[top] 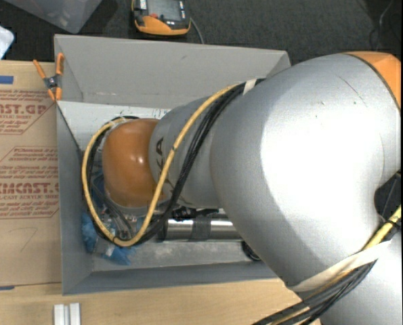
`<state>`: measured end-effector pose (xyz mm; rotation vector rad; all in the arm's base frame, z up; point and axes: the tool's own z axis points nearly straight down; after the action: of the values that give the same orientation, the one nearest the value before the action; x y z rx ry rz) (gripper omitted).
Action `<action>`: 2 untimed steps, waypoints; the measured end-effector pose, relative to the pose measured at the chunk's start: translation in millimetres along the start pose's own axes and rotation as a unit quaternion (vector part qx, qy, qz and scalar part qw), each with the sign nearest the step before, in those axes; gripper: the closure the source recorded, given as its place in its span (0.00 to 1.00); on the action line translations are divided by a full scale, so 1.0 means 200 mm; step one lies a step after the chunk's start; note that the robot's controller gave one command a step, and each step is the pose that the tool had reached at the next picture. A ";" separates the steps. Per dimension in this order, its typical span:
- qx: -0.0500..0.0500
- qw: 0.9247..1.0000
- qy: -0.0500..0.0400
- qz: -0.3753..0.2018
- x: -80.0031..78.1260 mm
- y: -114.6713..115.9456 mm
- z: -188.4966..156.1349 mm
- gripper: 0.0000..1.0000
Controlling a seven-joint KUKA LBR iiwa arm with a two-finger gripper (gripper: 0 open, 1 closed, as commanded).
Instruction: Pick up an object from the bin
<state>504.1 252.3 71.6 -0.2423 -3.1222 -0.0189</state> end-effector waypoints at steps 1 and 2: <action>0.000 1.000 0.000 0.000 0.00 0.00 0.00 1.00; -0.001 1.000 -0.001 -0.001 0.00 0.01 -0.33 1.00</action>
Offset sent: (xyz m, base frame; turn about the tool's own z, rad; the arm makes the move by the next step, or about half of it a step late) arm 0.0001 0.0001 0.0661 0.0001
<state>504.9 253.7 138.5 -0.2407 -3.1253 -0.0233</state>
